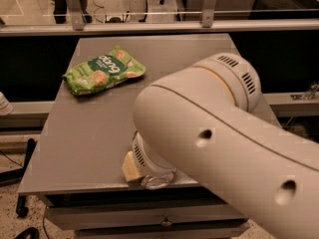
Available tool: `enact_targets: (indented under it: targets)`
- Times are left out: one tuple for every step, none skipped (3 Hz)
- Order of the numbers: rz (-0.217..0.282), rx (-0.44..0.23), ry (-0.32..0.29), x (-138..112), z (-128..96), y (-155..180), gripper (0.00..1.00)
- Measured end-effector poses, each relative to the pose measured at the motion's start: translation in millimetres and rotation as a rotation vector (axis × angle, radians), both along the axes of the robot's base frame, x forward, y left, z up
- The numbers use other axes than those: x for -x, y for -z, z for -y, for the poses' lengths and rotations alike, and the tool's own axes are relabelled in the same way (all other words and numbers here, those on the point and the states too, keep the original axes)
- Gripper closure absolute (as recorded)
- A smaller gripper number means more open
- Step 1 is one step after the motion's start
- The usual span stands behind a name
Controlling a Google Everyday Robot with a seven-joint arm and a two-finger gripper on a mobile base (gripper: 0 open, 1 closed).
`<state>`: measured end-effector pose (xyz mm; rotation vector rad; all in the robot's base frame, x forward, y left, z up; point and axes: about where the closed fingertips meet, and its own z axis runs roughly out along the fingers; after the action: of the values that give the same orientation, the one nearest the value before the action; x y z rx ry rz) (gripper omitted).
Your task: Move pepsi can near green rice chip bag
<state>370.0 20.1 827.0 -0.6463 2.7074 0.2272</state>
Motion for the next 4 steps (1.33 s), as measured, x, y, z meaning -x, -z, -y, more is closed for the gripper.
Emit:
enact_targets:
  targets:
    - [0.025,0.027,-0.012,-9.7,6.2,0.0,0.64]
    - [0.047,0.043,-0.037,-24.2,10.5,-3.9,0.87]
    - [0.074,0.055,-0.077,-46.0,13.5,-15.2,1.00]
    - [0.120,0.072,-0.110,-72.1,18.9,-40.8,1.00]
